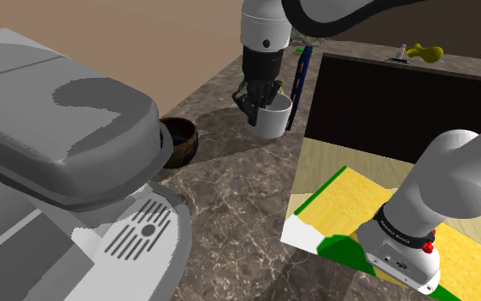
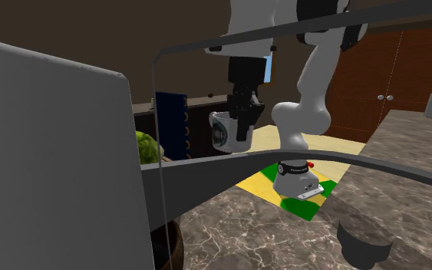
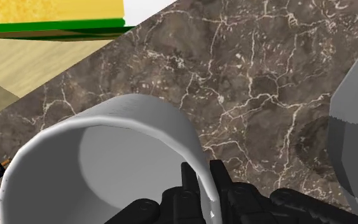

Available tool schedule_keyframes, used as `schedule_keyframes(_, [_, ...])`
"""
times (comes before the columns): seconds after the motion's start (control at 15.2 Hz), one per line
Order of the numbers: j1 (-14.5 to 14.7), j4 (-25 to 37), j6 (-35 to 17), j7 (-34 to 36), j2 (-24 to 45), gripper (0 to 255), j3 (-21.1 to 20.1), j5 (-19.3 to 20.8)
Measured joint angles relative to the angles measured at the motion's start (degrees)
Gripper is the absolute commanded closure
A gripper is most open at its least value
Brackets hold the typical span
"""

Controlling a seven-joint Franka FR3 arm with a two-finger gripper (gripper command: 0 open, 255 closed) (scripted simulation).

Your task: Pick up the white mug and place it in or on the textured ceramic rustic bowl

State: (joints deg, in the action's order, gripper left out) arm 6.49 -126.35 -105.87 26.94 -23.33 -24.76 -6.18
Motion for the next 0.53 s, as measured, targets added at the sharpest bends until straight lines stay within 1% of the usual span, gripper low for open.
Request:
schedule_keyframes(0.26, [-1.5,9.1,-0.5,3.3,10.2,255,-2.7,3.7])
schedule_keyframes(0.46, [-1.9,16.6,0.5,5.8,17.5,255,-4.2,7.0])
schedule_keyframes(0.53, [-1.9,20.2,1.1,6.8,20.9,255,-4.7,8.7])
